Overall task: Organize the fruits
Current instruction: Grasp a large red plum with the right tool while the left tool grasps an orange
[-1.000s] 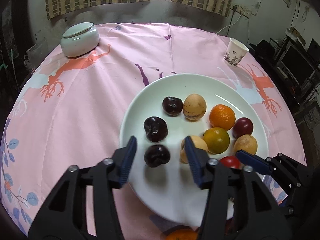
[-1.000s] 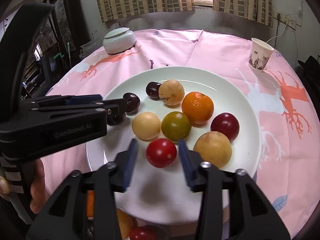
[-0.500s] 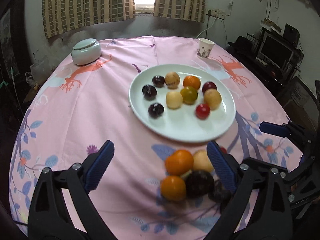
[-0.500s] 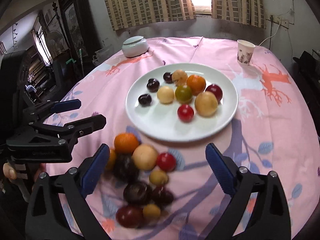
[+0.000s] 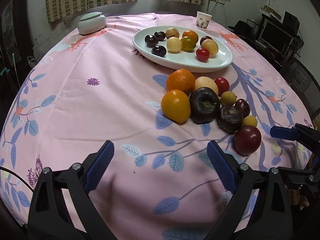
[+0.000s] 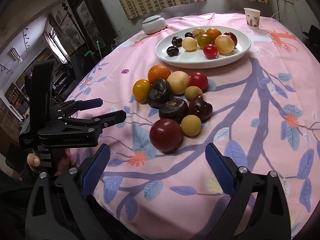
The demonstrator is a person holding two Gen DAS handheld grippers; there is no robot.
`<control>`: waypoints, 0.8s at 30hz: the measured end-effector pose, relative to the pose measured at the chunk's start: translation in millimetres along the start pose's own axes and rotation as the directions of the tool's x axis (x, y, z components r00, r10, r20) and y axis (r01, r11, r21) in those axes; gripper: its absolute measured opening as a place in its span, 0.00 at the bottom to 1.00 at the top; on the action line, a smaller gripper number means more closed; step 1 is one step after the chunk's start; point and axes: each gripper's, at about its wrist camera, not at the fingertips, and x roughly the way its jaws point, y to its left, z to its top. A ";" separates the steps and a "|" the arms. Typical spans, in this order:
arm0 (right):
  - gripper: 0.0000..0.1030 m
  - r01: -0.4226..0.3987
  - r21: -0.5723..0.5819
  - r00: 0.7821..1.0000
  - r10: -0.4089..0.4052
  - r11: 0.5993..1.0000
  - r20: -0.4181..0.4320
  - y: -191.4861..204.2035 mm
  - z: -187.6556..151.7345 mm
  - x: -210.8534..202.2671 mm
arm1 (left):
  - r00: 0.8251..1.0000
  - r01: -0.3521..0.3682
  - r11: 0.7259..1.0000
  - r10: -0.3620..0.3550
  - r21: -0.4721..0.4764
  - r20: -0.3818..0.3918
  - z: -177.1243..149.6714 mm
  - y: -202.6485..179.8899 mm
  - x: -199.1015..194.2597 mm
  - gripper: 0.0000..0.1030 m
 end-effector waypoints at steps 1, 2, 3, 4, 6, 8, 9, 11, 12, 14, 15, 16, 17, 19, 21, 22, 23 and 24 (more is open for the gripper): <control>0.76 -0.004 -0.007 1.000 0.003 1.000 -0.004 2.6 0.5 1.9 | 1.000 0.000 1.000 0.000 0.003 -0.002 -0.1 -0.5 -0.4 0.93; 0.67 -0.005 -0.014 1.000 0.005 1.000 -0.013 3.3 1.7 4.0 | 1.000 -0.005 1.000 0.005 0.009 -0.006 -1.0 -0.5 -0.1 0.93; 0.65 -0.003 -0.018 1.000 0.003 1.000 -0.025 4.3 3.5 7.3 | 1.000 -0.011 1.000 0.011 0.012 -0.010 -1.3 -0.4 0.2 0.93; 0.60 0.003 -0.020 0.999 -0.004 1.000 -0.035 5.3 3.6 10.1 | 1.000 -0.014 1.000 0.014 0.012 -0.014 -2.4 0.5 0.4 0.93; 0.56 0.018 -0.021 0.999 -0.019 1.000 -0.049 6.0 3.6 14.8 | 1.000 -0.015 1.000 0.015 0.003 -0.017 -4.1 3.9 -0.3 0.93; 0.55 0.043 -0.028 0.997 -0.044 0.999 -0.056 7.1 4.1 19.0 | 1.000 -0.012 1.000 0.012 -0.006 -0.013 -4.2 7.4 -2.0 0.93; 0.54 0.058 -0.033 0.997 -0.060 0.998 -0.057 7.4 4.8 21.2 | 1.000 -0.012 1.000 0.012 -0.009 -0.011 -4.3 8.8 -2.9 0.93; 0.54 0.096 -0.040 0.993 -0.098 0.995 -0.060 7.8 6.6 25.0 | 1.000 -0.010 1.000 0.010 -0.014 -0.009 -4.8 11.1 -4.0 0.93; 0.54 0.110 -0.043 0.992 -0.113 0.993 -0.063 7.8 7.9 28.7 | 1.000 -0.009 1.000 0.009 -0.016 -0.010 -5.1 12.0 -4.1 0.93; 0.49 0.126 -0.049 0.989 -0.129 0.991 -0.075 9.2 10.0 34.5 | 1.000 -0.007 1.000 0.007 -0.018 -0.012 -5.3 12.5 -3.9 0.93; 0.48 0.144 -0.061 0.986 -0.148 0.988 -0.076 11.3 10.5 37.4 | 1.000 -0.006 1.000 0.006 -0.017 -0.012 -5.0 12.0 -3.9 0.93; 0.39 0.173 -0.078 0.982 -0.178 0.982 -0.069 13.3 10.8 39.7 | 1.000 -0.004 1.000 0.004 -0.016 -0.011 -4.8 11.6 -4.4 0.93; 0.38 0.191 -0.093 0.978 -0.197 0.977 -0.062 14.3 11.1 40.8 | 1.000 -0.002 1.000 0.002 -0.013 -0.010 -4.5 10.7 -5.0 0.93; 0.38 0.183 -0.090 0.981 -0.188 0.979 -0.051 13.9 11.0 37.3 | 1.000 -0.006 1.000 0.006 -0.007 -0.005 -3.5 9.5 -6.3 0.93; 0.38 0.195 -0.097 0.979 -0.199 0.976 -0.036 13.5 10.3 29.0 | 1.000 -0.006 1.000 0.006 -0.012 -0.004 -1.6 10.2 -6.2 0.93; 0.38 0.206 -0.092 0.978 -0.209 0.974 -0.025 11.6 10.0 23.4 | 1.000 -0.005 1.000 0.005 -0.017 -0.007 -0.3 10.7 -4.9 0.93; 0.38 0.216 -0.082 0.976 -0.218 0.973 -0.016 8.1 9.6 18.3 | 1.000 -0.005 1.000 0.005 -0.021 -0.009 1.1 10.9 -3.3 0.93; 0.38 0.230 -0.070 0.973 -0.231 0.971 -0.008 3.7 8.5 13.2 | 1.000 -0.005 1.000 0.005 -0.024 -0.011 3.1 10.8 -1.1 0.93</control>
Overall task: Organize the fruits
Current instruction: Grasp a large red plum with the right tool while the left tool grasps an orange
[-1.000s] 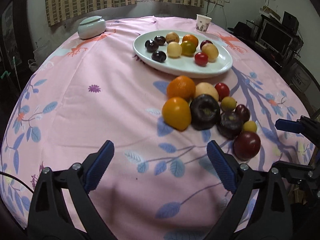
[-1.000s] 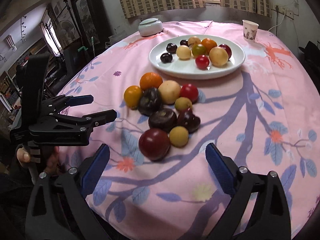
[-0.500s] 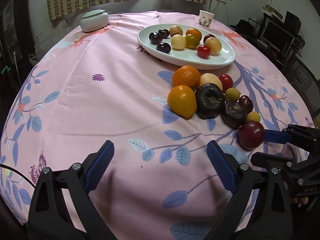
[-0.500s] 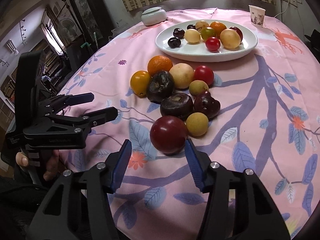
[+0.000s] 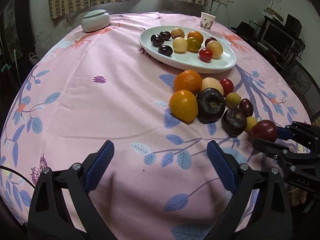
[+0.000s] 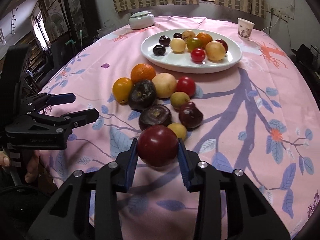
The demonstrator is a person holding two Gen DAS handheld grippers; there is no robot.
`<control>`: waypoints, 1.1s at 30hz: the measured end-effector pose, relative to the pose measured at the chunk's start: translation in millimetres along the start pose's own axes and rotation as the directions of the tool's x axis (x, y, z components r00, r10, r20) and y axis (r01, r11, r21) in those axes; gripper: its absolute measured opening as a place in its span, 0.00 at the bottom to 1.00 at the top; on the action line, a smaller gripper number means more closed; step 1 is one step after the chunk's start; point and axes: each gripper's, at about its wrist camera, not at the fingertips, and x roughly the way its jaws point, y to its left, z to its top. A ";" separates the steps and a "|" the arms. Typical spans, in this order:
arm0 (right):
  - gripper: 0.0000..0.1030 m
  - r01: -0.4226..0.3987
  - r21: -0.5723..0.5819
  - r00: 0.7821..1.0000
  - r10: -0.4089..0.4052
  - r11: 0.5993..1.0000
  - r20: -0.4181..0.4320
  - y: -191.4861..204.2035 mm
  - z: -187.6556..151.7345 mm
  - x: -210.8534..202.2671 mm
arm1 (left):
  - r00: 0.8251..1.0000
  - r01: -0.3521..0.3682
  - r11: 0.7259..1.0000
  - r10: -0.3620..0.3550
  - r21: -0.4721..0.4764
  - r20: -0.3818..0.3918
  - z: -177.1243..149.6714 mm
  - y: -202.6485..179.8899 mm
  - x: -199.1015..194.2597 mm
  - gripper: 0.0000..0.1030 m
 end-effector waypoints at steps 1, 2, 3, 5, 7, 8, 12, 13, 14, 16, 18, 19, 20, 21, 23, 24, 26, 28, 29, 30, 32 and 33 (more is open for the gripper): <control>0.38 0.027 0.012 1.000 -0.027 1.000 0.006 -6.1 -1.9 -3.4 | 1.000 -0.002 1.000 0.002 -0.001 -0.003 2.3 -0.5 2.7 0.93; 0.38 0.064 0.020 0.998 -0.064 0.998 0.010 -12.0 -4.5 -6.1 | 1.000 -0.006 1.000 0.006 -0.003 -0.006 5.1 -1.3 5.6 0.93; 0.38 0.109 0.024 0.994 -0.109 0.994 0.012 -17.3 -7.5 -8.0 | 1.000 -0.011 1.000 0.011 -0.003 -0.010 7.8 -2.5 8.9 0.93; 0.38 0.199 0.032 0.980 -0.200 0.979 0.012 -28.9 -12.8 -9.8 | 1.000 -0.019 1.000 0.019 0.001 -0.021 13.5 -5.7 16.0 0.93; 0.37 0.229 0.053 0.973 -0.229 0.972 0.006 -41.2 -17.0 -10.5 | 0.999 -0.029 1.000 0.029 0.003 -0.034 18.9 -9.2 23.5 0.93; 0.38 0.218 0.070 0.976 -0.218 0.973 0.000 -47.6 -18.8 -10.3 | 0.999 -0.029 1.000 0.029 0.002 -0.042 21.4 -10.5 27.3 0.93; 0.37 0.189 0.093 0.982 -0.189 0.978 -0.010 -56.8 -23.7 -7.9 | 0.997 -0.051 0.999 0.051 0.006 -0.066 29.1 -15.5 41.2 0.93; 0.38 0.188 0.092 0.982 -0.188 0.978 -0.007 -56.6 -24.1 -8.1 | 0.996 -0.061 0.998 0.061 0.004 -0.068 30.2 -15.5 42.9 0.93; 0.38 0.182 0.093 0.983 -0.182 0.979 -0.006 -57.0 -24.2 -8.4 | 0.995 -0.068 0.998 0.068 0.002 -0.066 31.0 -14.6 43.3 0.93; 0.38 0.172 0.098 0.985 -0.172 0.980 -0.006 -57.9 -24.3 -8.6 | 0.994 -0.091 0.996 0.091 0.003 -0.060 31.8 -11.8 42.8 0.93; 0.38 0.166 0.100 0.986 -0.166 0.981 -0.009 -57.8 -22.7 -7.9 | 0.994 -0.088 0.996 0.088 0.001 -0.061 31.8 -8.7 42.2 0.94; 0.38 0.165 0.100 0.986 -0.165 0.981 -0.010 -57.1 -22.4 -7.6 | 0.994 -0.090 0.996 0.090 0.002 -0.064 31.6 -8.0 42.9 0.94; 0.38 0.166 0.098 0.986 -0.166 0.981 -0.011 -56.7 -21.9 -7.1 | 0.993 -0.094 0.996 0.094 0.005 -0.068 31.5 -8.5 44.4 0.94; 0.38 0.166 0.098 0.986 -0.166 0.981 -0.010 -56.4 -21.4 -6.8 | 0.993 -0.098 0.995 0.099 0.009 -0.070 31.6 -9.7 46.3 0.94; 0.38 0.164 0.099 0.986 -0.164 0.981 -0.010 -56.4 -20.7 -5.7 | 0.990 -0.112 0.994 0.113 0.018 -0.084 33.7 -14.9 52.6 0.94; 0.38 0.165 0.100 0.986 -0.165 0.981 -0.010 -56.6 -20.4 -5.4 | 0.988 -0.123 0.992 0.125 0.028 -0.085 36.0 -18.4 56.1 0.94; 0.38 0.163 0.101 0.987 -0.163 0.981 -0.011 -56.8 -20.5 -5.2 | 0.988 -0.130 0.991 0.132 0.035 -0.080 41.8 -22.0 61.2 0.92; 0.39 0.162 0.105 0.987 -0.161 0.981 -0.015 -56.5 -20.5 -4.6 | 0.991 -0.103 0.995 0.104 0.011 -0.085 46.8 -20.1 65.1 0.91; 0.39 0.162 0.107 0.987 -0.161 0.981 -0.017 -56.5 -20.5 -4.4 | 0.993 -0.085 0.996 0.084 -0.002 -0.087 47.7 -18.7 65.9 0.86; 0.39 0.162 0.108 0.987 -0.161 0.981 -0.020 -56.7 -20.3 -4.1 | 0.994 -0.071 0.997 0.070 -0.010 -0.081 47.7 -18.4 64.7 0.78; 0.39 0.164 0.110 0.986 -0.162 0.980 -0.026 -56.8 -20.2 -3.5 | 0.996 -0.070 0.997 0.071 0.009 -0.062 44.9 -22.5 61.3 0.66; 0.39 0.166 0.109 0.986 -0.164 0.980 -0.029 -56.9 -20.2 -3.3 | 0.996 -0.070 0.997 0.072 0.024 -0.055 42.8 -25.6 59.9 0.61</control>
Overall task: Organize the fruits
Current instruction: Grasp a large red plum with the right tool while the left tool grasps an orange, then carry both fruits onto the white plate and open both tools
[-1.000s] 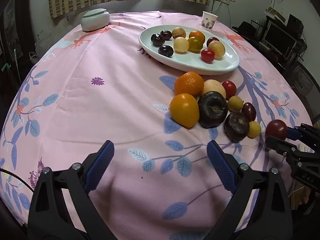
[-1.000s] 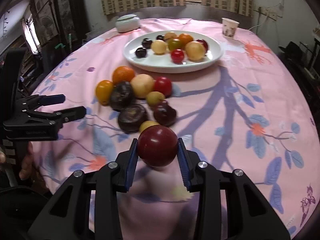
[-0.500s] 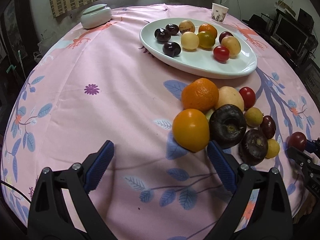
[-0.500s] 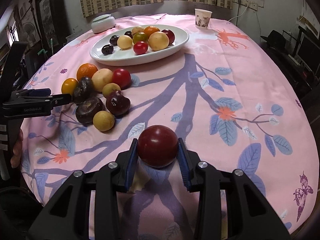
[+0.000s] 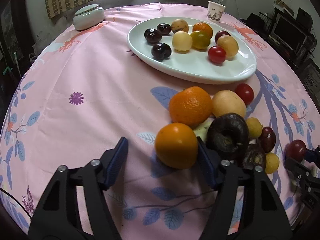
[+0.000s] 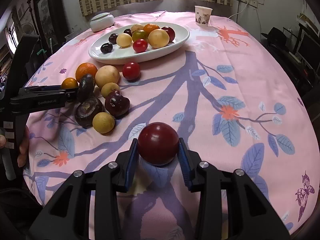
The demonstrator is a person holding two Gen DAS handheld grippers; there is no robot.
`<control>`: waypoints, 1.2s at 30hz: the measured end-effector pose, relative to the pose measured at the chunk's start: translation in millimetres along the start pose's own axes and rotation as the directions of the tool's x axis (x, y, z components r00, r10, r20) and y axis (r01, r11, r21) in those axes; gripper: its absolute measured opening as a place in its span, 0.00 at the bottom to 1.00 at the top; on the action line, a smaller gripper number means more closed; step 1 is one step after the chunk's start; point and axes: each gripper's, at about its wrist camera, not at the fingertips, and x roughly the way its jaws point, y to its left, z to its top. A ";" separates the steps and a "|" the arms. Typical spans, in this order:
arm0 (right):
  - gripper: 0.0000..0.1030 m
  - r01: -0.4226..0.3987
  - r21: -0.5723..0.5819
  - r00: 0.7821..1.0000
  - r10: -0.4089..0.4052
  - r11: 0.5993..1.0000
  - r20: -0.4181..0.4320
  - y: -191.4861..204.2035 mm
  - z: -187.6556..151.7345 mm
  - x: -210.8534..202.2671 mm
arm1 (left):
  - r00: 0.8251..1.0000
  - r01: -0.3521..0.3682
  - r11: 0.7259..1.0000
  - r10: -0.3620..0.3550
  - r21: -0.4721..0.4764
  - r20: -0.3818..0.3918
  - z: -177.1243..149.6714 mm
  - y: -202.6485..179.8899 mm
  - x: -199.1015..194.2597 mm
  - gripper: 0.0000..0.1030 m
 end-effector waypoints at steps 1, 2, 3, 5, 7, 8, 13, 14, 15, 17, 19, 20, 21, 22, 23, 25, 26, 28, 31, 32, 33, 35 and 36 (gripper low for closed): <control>0.39 0.002 0.000 1.000 -0.002 1.000 -0.002 0.4 -0.1 0.5 | 1.000 -0.002 1.000 0.002 0.013 0.005 -1.6 -2.9 -1.3 0.58; 0.39 0.004 -0.001 1.000 -0.004 1.000 -0.003 0.6 0.3 1.2 | 1.000 -0.005 1.000 0.005 0.022 0.008 -2.3 -5.0 -2.1 0.55; 0.39 0.007 -0.004 1.000 -0.007 1.000 -0.002 1.2 0.5 1.7 | 1.000 -0.008 1.000 0.008 0.027 0.009 -2.5 -6.4 -2.4 0.54; 0.39 0.016 -0.009 1.000 -0.016 1.000 -0.002 2.5 1.0 2.7 | 1.000 -0.006 1.000 0.005 0.023 0.007 -2.8 -6.9 -2.7 0.54; 0.40 0.022 -0.014 1.000 -0.022 1.000 -0.001 3.7 0.7 2.9 | 1.000 0.009 1.000 -0.009 0.016 0.005 -2.7 -6.4 -3.2 0.50; 0.39 0.025 -0.015 1.000 -0.025 1.000 -0.001 3.6 0.5 3.1 | 1.000 0.018 1.000 -0.018 0.019 0.006 -2.8 -7.5 -3.7 0.45; 0.38 0.050 -0.018 0.999 -0.050 0.999 -0.005 5.6 0.4 3.3 | 0.999 0.030 0.999 -0.030 0.036 0.013 -3.6 -10.8 -5.6 0.37; 0.38 0.051 -0.018 0.999 -0.051 0.999 -0.002 5.7 0.9 3.4 | 0.999 0.045 0.999 -0.045 0.028 0.010 -3.8 -8.8 -6.3 0.37; 0.38 0.048 -0.016 0.999 -0.048 0.999 0.003 5.0 1.5 3.8 | 0.998 0.064 0.998 -0.064 0.015 0.008 -4.3 -6.2 -7.7 0.37; 0.38 0.037 -0.012 0.999 -0.037 0.999 0.002 5.6 2.6 3.0 | 0.996 0.091 0.996 -0.091 -0.001 0.008 -5.5 -1.8 -12.0 0.37; 0.38 0.014 -0.014 1.000 -0.014 1.000 0.004 8.9 4.1 -0.1 | 0.994 0.105 0.994 -0.105 -0.009 0.016 -7.7 0.4 -18.9 0.37; 0.38 0.009 -0.018 1.000 -0.009 1.000 0.007 11.4 5.3 -1.5 | 0.993 0.112 0.994 -0.112 -0.012 0.021 -8.8 1.0 -22.7 0.37; 0.38 0.006 -0.024 1.000 -0.006 1.000 0.009 13.8 6.4 -2.5 | 0.992 0.122 0.992 -0.121 -0.014 0.027 -10.0 1.1 -27.3 0.37; 0.38 0.002 -0.028 1.000 -0.002 1.000 0.011 16.0 7.6 -3.4 | 0.991 0.132 0.991 -0.131 -0.014 0.033 -11.3 1.3 -32.3 0.37; 0.38 -0.003 -0.029 1.000 0.003 1.000 0.011 17.7 8.8 -3.8 | 0.990 0.139 0.990 -0.139 -0.014 0.037 -11.9 0.9 -36.8 0.37; 0.38 -0.015 -0.037 1.000 0.015 0.999 0.009 20.6 12.5 -4.9 | 0.988 0.151 0.989 -0.150 -0.004 0.046 -12.6 -0.4 -46.6 0.37; 0.38 -0.022 -0.041 1.000 0.022 0.999 0.012 21.5 14.9 -6.0 | 0.987 0.155 0.988 -0.155 0.005 0.051 -12.0 -1.7 -51.1 0.37; 0.38 -0.038 -0.053 0.999 0.039 0.998 0.021 22.8 22.3 -9.2 | 0.985 0.162 0.986 -0.163 0.030 0.060 -8.3 -5.2 -58.9 0.37; 0.38 -0.060 -0.066 0.997 0.062 0.996 0.039 22.5 35.3 -12.7 | 0.984 0.157 0.986 -0.161 0.057 0.080 2.7 -9.4 -66.4 0.37; 0.38 -0.073 -0.067 0.996 0.076 0.995 0.044 21.6 40.1 -13.3 | 0.984 0.149 0.987 -0.155 0.065 0.087 7.6 -10.6 -67.5 0.37; 0.38 -0.088 -0.067 0.995 0.091 0.994 0.046 20.6 45.8 -13.2 | 0.985 0.140 0.988 -0.146 0.072 0.092 14.0 -11.2 -67.9 0.37; 0.38 -0.110 -0.073 0.992 0.114 0.991 0.050 19.8 60.4 -11.4 | 0.986 0.127 0.989 -0.134 0.081 0.097 29.9 -11.1 -66.1 0.37; 0.38 -0.115 -0.084 0.991 0.119 0.990 0.053 20.2 69.1 -9.7 | 0.987 0.122 0.989 -0.130 0.085 0.098 39.7 -10.6 -63.8 0.37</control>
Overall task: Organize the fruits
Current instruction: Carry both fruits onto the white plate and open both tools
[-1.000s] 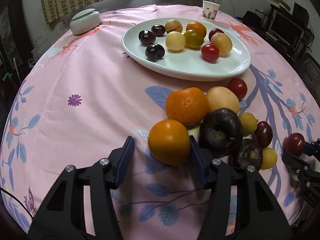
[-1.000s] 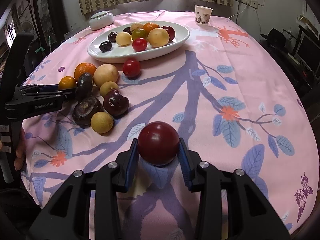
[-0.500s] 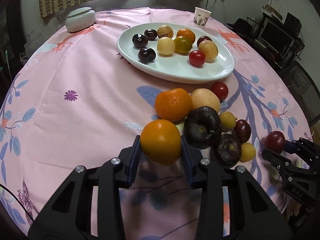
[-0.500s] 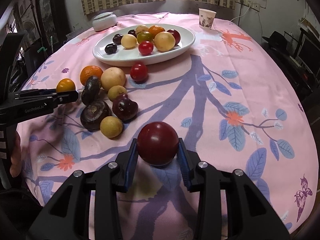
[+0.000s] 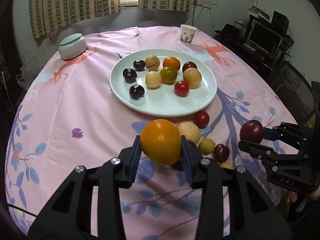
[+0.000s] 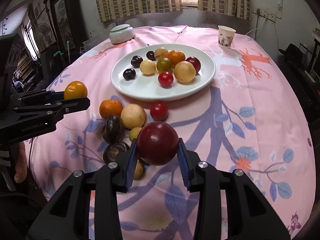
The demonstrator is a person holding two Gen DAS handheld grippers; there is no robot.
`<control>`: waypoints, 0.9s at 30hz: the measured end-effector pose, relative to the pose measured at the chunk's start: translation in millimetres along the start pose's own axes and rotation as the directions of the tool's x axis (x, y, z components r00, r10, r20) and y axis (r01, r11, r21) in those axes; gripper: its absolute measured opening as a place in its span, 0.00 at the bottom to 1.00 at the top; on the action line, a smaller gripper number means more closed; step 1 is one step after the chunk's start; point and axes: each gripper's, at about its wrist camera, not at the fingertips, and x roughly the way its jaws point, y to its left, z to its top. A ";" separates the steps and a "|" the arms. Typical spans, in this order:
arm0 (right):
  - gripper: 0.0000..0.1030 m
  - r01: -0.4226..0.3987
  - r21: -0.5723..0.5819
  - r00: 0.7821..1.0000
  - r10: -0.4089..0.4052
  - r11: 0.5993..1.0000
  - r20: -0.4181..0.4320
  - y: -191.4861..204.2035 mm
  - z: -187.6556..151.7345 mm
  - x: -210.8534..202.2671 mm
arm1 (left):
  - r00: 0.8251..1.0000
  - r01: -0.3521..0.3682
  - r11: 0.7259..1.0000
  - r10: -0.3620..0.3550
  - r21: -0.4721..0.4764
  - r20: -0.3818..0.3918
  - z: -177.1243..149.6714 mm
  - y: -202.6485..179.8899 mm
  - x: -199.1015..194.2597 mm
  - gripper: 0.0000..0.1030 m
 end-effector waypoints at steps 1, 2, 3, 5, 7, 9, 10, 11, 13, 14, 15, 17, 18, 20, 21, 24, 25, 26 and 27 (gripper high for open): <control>0.38 -0.002 -0.013 1.000 0.002 1.000 0.002 -0.1 11.0 3.4 | 1.000 -0.008 1.000 0.008 0.002 -0.001 11.2 2.5 4.7 0.37; 0.38 -0.004 -0.022 1.000 0.004 1.000 0.003 0.2 22.2 6.8 | 1.000 -0.019 1.000 0.019 0.002 -0.004 22.4 6.0 10.3 0.37; 0.38 -0.009 -0.030 1.000 0.009 0.999 0.005 0.6 33.3 10.9 | 0.999 -0.033 0.999 0.033 -0.007 -0.005 35.3 10.1 17.0 0.37; 0.38 -0.025 -0.049 1.000 0.025 0.998 0.005 1.9 58.0 23.8 | 0.999 -0.031 0.999 0.030 -0.038 -0.014 61.8 19.5 33.1 0.37; 0.38 -0.019 -0.062 1.000 0.020 0.998 0.007 3.2 79.7 39.4 | 1.000 -0.015 0.997 0.013 -0.080 -0.027 88.1 29.8 52.1 0.37; 0.38 -0.018 -0.069 1.000 0.018 0.997 0.004 4.4 98.9 58.7 | 0.999 -0.017 0.994 0.013 -0.104 -0.038 109.5 36.0 71.3 0.38; 0.38 -0.028 -0.070 1.000 0.028 0.997 -0.001 4.6 105.2 66.9 | 0.999 -0.027 0.994 0.023 -0.108 -0.044 117.8 37.8 80.6 0.38; 0.38 -0.038 -0.073 0.999 0.038 0.997 -0.005 5.0 111.2 76.6 | 0.998 -0.040 0.993 0.035 -0.109 -0.054 125.5 39.4 90.6 0.38; 0.38 -0.045 -0.083 0.999 0.044 0.996 -0.018 7.0 117.5 90.9 | 0.996 -0.048 0.991 0.039 -0.122 -0.078 134.1 43.5 108.7 0.38; 0.37 -0.052 -0.082 0.998 0.050 0.995 -0.026 7.8 119.5 97.3 | 0.995 -0.043 0.990 0.030 -0.134 -0.096 136.7 46.4 117.5 0.38; 0.38 -0.059 -0.078 0.998 0.056 0.995 -0.032 7.8 120.0 102.2 | 0.994 -0.034 0.989 0.018 -0.145 -0.110 137.5 48.6 124.5 0.38; 0.38 -0.067 -0.078 0.997 0.064 0.995 -0.044 8.0 120.9 109.8 | 0.992 -0.031 0.988 0.013 -0.150 -0.123 137.8 50.4 134.5 0.38; 0.37 -0.067 -0.078 0.997 0.064 0.995 -0.044 7.9 121.3 111.7 | 0.992 -0.034 0.989 0.015 -0.146 -0.125 137.6 50.2 137.8 0.38; 0.37 -0.066 -0.081 0.997 0.063 0.995 -0.042 7.2 122.2 114.4 | 0.992 -0.029 0.989 0.010 -0.144 -0.129 138.1 48.9 143.2 0.38; 0.37 -0.066 -0.083 0.997 0.063 0.994 -0.039 7.2 122.4 115.5 | 0.991 -0.023 0.989 0.004 -0.147 -0.132 138.3 48.5 145.2 0.38; 0.38 -0.066 -0.094 0.998 0.063 0.993 -0.028 8.2 122.8 117.7 | 0.990 -0.023 0.989 0.003 -0.143 -0.138 139.6 45.6 149.4 0.38; 0.38 -0.063 -0.097 0.998 0.060 0.993 -0.029 9.0 122.4 118.7 | 0.991 -0.026 0.989 0.007 -0.143 -0.132 140.3 45.1 148.3 0.40; 0.41 -0.062 -0.099 0.998 0.059 0.993 -0.033 9.2 122.1 119.8 | 0.992 -0.028 0.989 0.010 -0.144 -0.123 141.0 45.2 145.4 0.52; 0.43 -0.058 -0.099 0.998 0.055 0.993 -0.029 9.0 122.2 119.3 | 0.994 -0.028 0.989 0.013 -0.144 -0.106 141.7 45.5 139.7 0.63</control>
